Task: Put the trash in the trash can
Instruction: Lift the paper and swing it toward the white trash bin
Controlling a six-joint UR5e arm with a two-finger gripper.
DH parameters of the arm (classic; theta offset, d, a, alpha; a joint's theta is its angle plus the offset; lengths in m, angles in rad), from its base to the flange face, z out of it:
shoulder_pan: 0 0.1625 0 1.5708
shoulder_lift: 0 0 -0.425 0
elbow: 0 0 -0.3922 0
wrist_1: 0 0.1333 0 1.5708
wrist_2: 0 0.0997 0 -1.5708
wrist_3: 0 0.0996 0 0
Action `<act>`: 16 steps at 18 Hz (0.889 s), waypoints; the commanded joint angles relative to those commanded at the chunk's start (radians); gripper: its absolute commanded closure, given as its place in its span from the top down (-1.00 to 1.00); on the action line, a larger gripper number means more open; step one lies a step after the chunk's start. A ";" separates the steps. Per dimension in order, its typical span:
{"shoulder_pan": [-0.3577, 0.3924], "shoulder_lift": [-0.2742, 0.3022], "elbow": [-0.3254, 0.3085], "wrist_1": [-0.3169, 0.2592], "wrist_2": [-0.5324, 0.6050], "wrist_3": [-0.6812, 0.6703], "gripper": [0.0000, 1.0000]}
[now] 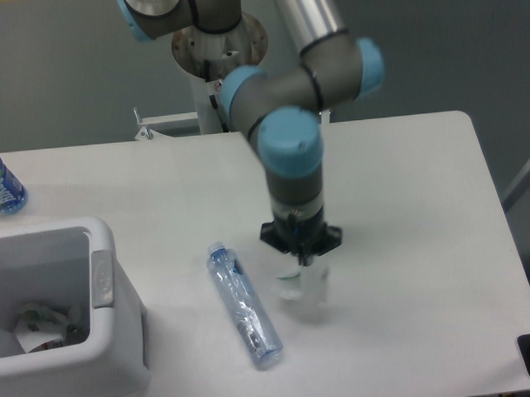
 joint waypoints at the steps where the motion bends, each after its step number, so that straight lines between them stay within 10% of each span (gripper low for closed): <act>1: 0.032 0.018 0.026 0.002 -0.090 -0.015 -1.00; 5: 0.082 0.040 0.126 0.003 -0.340 -0.181 -1.00; 16: -0.069 0.052 0.243 0.012 -0.465 -0.509 -1.00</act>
